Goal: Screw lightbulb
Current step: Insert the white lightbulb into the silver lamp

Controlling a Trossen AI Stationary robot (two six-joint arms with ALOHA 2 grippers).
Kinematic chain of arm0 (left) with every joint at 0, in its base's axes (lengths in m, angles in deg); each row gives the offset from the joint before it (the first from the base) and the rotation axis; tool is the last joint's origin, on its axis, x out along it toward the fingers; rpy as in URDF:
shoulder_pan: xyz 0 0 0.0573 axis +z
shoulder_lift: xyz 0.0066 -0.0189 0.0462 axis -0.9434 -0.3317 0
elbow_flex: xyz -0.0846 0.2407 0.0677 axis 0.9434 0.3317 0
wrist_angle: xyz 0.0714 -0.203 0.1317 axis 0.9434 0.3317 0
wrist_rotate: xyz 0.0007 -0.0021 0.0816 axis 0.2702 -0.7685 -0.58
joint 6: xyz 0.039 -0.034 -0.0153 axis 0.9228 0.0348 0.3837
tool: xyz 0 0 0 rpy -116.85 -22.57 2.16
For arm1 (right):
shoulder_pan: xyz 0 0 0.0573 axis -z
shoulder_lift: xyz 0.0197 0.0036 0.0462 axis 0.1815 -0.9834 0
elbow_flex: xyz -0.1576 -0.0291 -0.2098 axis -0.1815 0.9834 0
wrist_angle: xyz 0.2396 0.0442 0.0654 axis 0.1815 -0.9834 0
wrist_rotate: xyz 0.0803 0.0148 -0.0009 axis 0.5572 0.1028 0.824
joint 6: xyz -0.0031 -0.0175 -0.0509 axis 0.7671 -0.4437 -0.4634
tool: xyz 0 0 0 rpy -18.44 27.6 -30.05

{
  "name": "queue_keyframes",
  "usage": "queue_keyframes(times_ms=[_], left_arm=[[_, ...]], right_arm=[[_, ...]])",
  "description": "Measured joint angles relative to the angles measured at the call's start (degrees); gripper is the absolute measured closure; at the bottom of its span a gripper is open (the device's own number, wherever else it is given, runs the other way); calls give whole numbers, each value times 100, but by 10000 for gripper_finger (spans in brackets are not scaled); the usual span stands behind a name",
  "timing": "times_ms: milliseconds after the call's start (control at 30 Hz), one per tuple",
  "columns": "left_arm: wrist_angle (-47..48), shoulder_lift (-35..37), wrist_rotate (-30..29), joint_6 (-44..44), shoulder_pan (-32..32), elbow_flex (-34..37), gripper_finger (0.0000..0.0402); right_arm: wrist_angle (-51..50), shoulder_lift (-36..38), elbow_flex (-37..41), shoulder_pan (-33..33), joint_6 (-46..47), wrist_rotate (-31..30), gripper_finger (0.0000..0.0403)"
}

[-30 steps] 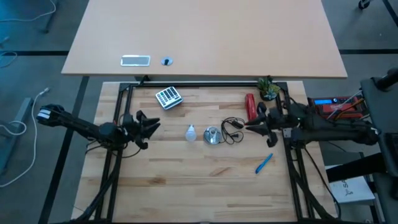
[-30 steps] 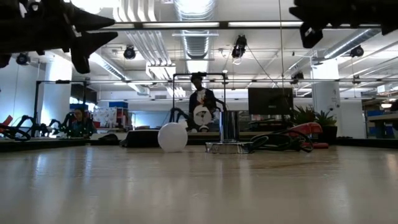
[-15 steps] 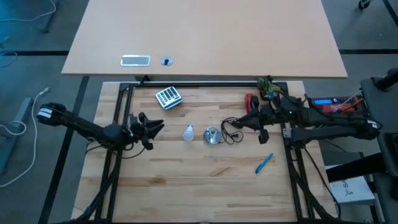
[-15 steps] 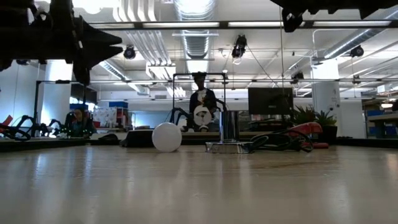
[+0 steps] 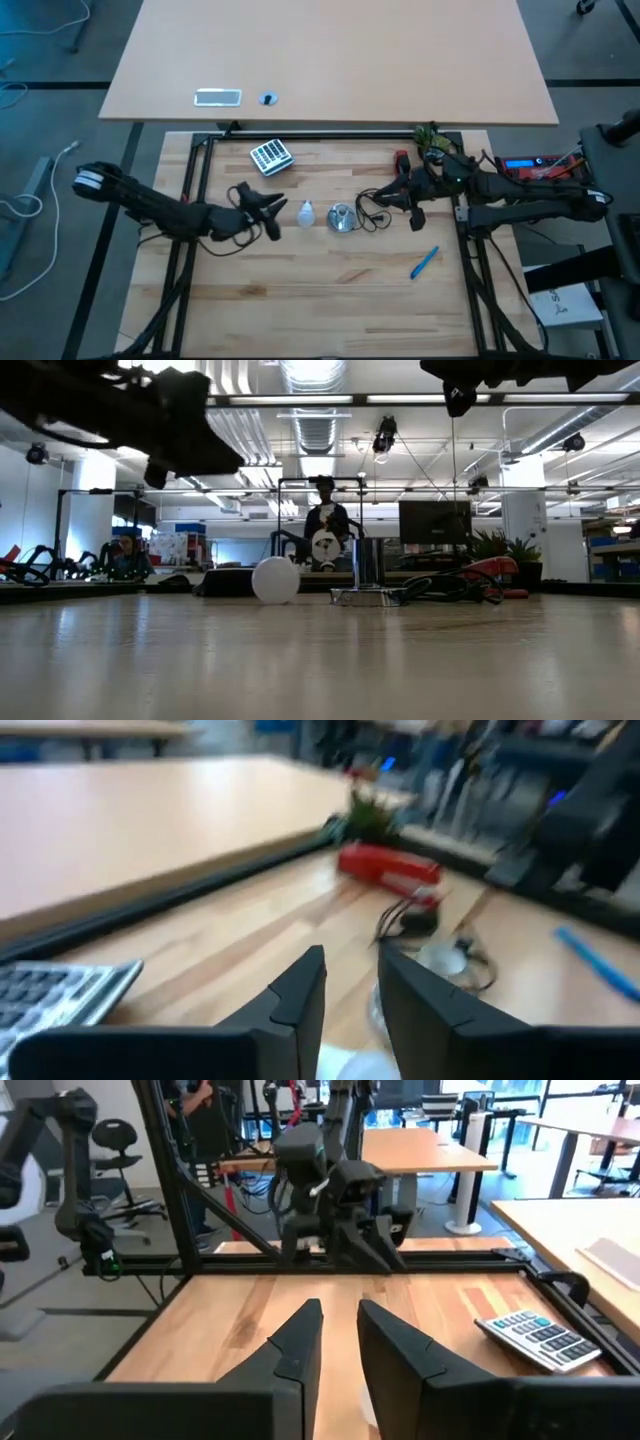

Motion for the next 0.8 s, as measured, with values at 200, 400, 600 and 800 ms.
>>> queue_keyframes(times_ms=[200,400,600,800], left_arm=[[2149,-985,-122,-1619,270,-1197,326],[3168,-1759,516,-1966,719,-2607,326],[5246,-2603,1411,-1922,1340,-3936,326],[5663,-3286,2910,-1889,1733,-4553,324]], right_arm=[[17,1,0,0,553,2,327],[26,-5,0,0,829,2,327],[-26,-6,2,3,1106,-1,342],[-130,72,2,13,1444,-42,358]])
